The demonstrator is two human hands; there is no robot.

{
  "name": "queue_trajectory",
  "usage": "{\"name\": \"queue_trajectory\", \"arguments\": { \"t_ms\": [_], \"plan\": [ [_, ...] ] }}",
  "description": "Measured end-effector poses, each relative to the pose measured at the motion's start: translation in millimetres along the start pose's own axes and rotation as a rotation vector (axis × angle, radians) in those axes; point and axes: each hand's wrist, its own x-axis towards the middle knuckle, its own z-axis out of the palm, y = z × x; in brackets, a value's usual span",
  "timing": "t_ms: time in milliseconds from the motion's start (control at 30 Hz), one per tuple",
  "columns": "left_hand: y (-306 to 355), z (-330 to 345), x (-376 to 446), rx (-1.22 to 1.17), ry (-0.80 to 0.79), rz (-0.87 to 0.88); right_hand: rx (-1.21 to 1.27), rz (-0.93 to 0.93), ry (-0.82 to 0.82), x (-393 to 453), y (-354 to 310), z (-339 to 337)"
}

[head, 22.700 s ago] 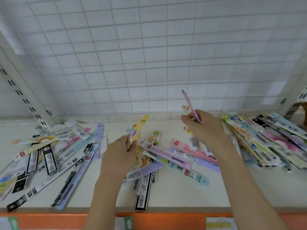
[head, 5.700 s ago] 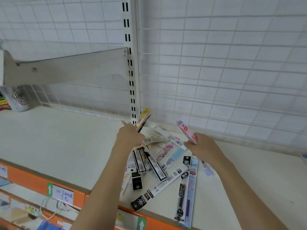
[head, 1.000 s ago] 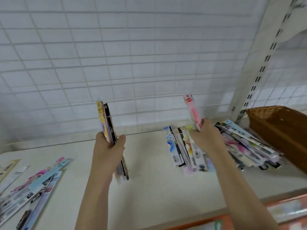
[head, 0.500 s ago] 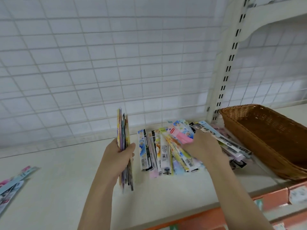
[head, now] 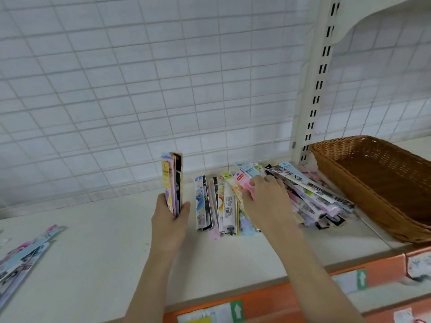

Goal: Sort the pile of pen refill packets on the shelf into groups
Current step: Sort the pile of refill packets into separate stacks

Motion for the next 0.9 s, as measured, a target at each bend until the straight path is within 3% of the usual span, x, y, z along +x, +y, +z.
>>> {"name": "queue_trajectory", "arguments": {
  "t_ms": [133, 333, 667, 900],
  "plan": [
    [2.5, 0.8, 11.7, 0.058, 0.026, -0.123, -0.008, -0.016, 0.012, -2.1, 0.9, 0.5],
    [10.9, 11.5, 34.6, 0.309, -0.109, -0.318, -0.007, -0.026, 0.001, -4.2, -2.5, -3.3],
    [32.4, 12.7, 35.9, 0.512, -0.309, -0.240, -0.031, -0.053, -0.036, -3.3, -14.6, 2.8],
    [-2.5, -56.8, 24.4, 0.429, -0.149, -0.115, -0.007, -0.159, -0.076, -8.9, -60.4, 20.1]
  ]
}}
